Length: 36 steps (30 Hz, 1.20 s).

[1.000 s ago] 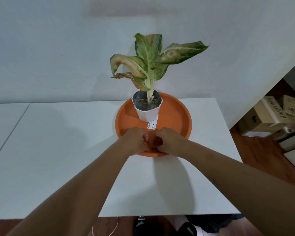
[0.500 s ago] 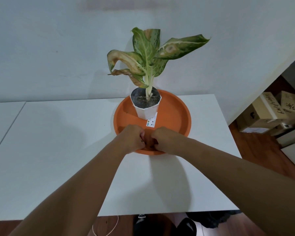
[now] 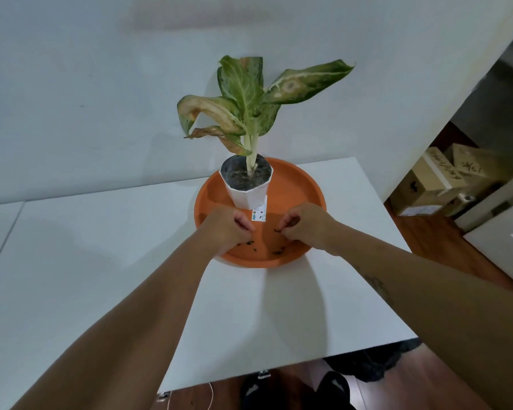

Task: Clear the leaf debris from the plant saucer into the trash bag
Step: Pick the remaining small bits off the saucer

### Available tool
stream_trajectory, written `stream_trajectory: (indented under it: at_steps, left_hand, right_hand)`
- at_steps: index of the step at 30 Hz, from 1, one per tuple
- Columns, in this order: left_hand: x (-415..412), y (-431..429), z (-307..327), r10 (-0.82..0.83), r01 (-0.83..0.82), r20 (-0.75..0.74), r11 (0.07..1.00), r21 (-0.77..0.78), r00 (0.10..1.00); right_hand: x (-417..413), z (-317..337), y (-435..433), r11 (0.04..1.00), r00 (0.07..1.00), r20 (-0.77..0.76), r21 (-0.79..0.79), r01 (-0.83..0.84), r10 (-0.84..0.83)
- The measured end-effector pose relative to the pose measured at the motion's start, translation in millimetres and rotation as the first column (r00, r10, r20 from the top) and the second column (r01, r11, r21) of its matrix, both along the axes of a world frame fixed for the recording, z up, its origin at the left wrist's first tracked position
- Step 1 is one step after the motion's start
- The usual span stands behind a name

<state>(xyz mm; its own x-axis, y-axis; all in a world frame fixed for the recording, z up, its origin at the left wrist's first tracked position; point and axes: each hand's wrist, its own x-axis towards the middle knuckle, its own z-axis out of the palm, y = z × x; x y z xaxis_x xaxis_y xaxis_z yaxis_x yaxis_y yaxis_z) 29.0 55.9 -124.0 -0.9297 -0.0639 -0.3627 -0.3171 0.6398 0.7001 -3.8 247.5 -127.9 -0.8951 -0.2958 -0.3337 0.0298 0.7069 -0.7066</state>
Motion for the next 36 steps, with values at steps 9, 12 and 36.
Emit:
stream_trajectory:
  at_steps: [9, 12, 36]
  left_hand:
    - [1, -1, -10, -0.271, 0.27, -0.001, 0.96, -0.073, 0.963]
    - [3, 1, -11, -0.362, 0.358, -0.002, 0.922, -0.147, 0.932]
    - [2, -11, 2, -0.095, 0.099, -0.056, 0.992, 0.078, 0.994]
  right_hand:
    - [11, 0, -15, 0.865, 0.931, -0.04, 0.387, -0.319, 0.362]
    - [11, 1, -19, 0.824, 0.92, -0.015, 0.452, -0.342, 0.391]
    - [18, 4, -12, 0.985, 0.988, 0.065, -0.087, 0.149, -0.143]
